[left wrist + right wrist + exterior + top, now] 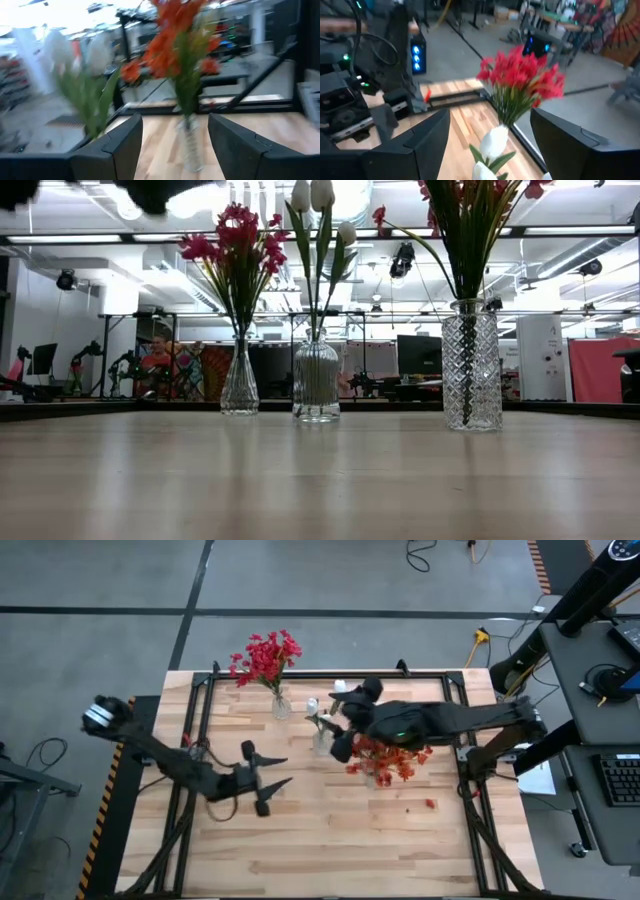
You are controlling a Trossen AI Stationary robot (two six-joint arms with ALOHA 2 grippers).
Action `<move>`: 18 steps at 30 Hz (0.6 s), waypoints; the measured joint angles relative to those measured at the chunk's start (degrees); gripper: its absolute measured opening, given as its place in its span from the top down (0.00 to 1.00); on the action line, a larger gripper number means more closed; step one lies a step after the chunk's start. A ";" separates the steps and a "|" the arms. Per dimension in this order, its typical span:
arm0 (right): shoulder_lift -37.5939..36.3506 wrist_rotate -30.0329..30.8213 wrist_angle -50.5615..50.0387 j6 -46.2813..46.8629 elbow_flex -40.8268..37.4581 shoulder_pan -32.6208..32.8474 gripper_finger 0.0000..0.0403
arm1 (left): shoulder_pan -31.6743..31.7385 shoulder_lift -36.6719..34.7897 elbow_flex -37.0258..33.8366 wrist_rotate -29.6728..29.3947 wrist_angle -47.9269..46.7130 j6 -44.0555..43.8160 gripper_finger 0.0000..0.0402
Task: Sort flowers into vase by color
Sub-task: Return to Home Position
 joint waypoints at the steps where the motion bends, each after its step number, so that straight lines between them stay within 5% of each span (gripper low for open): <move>1: -1.07 0.01 0.63 -0.97 0.00 0.36 0.33 | -1.37 -2.15 1.14 0.05 -2.81 1.09 0.48; 5: -5.66 0.03 0.43 -4.94 0.00 2.12 0.35 | -5.12 -8.81 8.83 3.39 -22.33 0.08 0.48; 9: -10.25 -3.14 -2.89 -8.26 0.00 5.36 0.35 | -6.16 -11.44 16.17 21.15 -42.49 -0.79 0.48; 18: -19.36 -4.38 -2.91 -9.95 -9.12 20.97 0.37 | -7.07 -17.91 14.85 30.04 -45.99 1.07 0.48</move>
